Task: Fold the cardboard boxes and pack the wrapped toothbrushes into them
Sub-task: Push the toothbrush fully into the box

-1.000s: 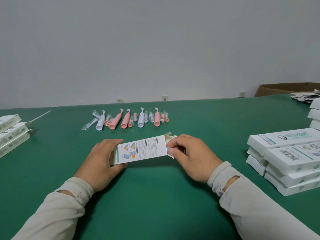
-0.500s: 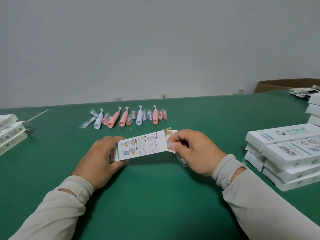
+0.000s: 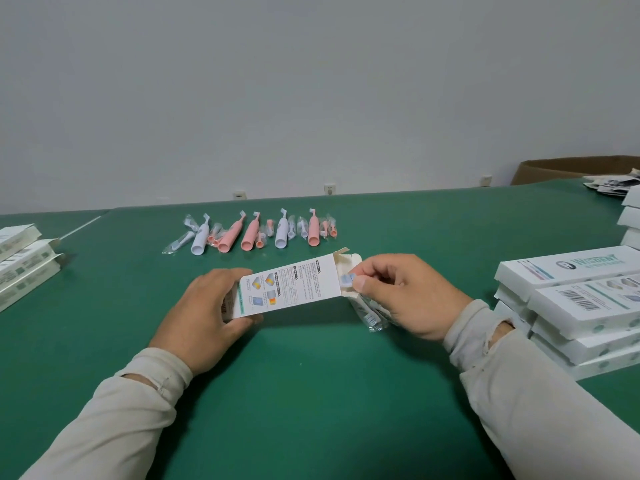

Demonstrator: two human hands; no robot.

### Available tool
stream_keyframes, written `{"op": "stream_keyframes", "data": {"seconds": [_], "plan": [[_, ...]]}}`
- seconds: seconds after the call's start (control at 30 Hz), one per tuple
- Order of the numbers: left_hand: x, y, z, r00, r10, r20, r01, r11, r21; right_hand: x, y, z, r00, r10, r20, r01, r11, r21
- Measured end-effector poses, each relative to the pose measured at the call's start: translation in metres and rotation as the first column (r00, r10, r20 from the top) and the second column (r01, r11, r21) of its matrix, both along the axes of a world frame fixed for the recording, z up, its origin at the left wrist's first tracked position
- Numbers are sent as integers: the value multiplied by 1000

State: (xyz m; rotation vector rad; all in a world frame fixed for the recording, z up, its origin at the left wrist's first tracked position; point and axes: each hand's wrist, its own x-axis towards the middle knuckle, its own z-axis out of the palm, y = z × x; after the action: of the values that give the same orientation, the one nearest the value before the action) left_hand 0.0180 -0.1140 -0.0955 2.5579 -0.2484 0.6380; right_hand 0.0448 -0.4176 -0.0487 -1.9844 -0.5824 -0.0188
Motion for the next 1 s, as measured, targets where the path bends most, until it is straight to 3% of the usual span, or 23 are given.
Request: {"op": "stream_keyframes", "data": {"seconds": [0.07,0.2,0.4,0.5,0.67,1.0], "plan": [[0,-1,0,1000,-18,-13,18,1000,-4,-3,4,-3,998,46,-43,-46,999,0],[-1,2,-2,999,-36,-39,36,999,-2,-7,17,-7,989,17,147,8,986,-165],[-1,4,-2,998,-54,-30,52,997,-52,-9,13,-1,968,12,250,29,987,-159],[-1,4,-3,998,-54,-31,52,996,-76,-9,14,-1,973,48,226,-9,986,-169],[-1,4,-2,999,-40,-7,40,998,-42,-12,16,0,989,71,126,-66,997,-44],[-2,1,-1,997,-77,-13,75,987,-145,-10,23,-7,971,59,230,-28,990,-136]]}}
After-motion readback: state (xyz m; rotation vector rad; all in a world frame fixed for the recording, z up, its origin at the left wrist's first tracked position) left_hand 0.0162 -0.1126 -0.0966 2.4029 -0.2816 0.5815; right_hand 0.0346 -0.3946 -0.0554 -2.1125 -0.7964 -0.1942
